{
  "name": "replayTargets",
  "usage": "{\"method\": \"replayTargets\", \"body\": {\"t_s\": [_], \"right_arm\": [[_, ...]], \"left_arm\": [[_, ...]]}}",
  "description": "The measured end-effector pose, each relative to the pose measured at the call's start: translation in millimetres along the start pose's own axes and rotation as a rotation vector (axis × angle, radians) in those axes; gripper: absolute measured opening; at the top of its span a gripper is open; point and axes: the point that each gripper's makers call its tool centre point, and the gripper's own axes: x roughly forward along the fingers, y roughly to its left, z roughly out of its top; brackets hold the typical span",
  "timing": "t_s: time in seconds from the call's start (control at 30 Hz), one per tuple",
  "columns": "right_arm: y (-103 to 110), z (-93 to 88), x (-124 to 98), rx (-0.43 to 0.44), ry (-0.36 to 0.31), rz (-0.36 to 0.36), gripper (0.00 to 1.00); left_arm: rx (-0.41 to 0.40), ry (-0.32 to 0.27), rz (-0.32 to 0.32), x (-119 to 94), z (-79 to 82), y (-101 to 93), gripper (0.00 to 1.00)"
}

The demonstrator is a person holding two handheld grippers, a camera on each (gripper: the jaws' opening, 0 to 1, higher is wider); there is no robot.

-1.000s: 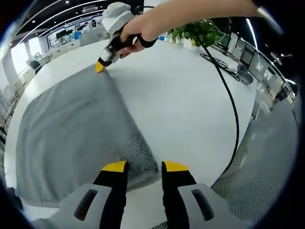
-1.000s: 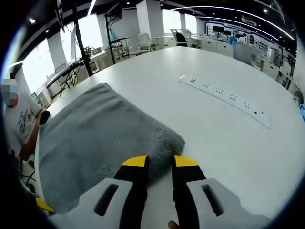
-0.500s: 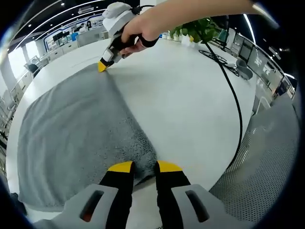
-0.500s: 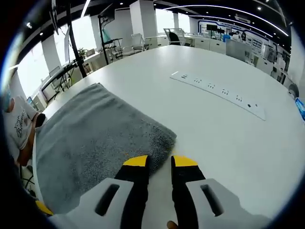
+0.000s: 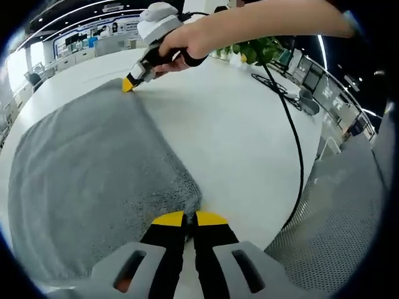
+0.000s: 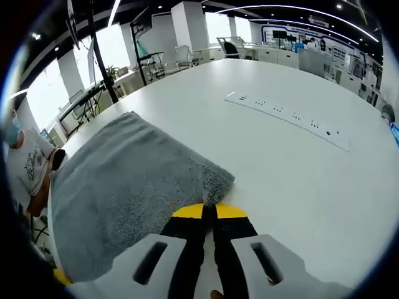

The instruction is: Fold the towel on the table until its edges align and the towel forms a compact rectangular stack.

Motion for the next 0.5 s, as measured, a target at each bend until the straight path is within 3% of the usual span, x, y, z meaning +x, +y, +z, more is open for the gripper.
{"method": "replayTargets", "body": {"t_s": [0.27, 0.33, 0.5], "right_arm": [[-19.4, -14.7, -19.5, 0.008, 0.018, -0.033, 0.01], [-23.8, -22.3, -30.7, 0.005, 0.021, -0.041, 0.01], [-40.5, -34.9, -45.4, 0.016, 0.029, -0.062, 0.01]], "left_arm": [[0.111, 0.042, -0.158, 20.3, 11.1, -38.6, 0.05], [0.176, 0.057, -0.189, 23.0, 12.5, -45.8, 0.05], [0.212, 0.072, -0.226, 29.7, 16.0, -59.2, 0.05]]}}
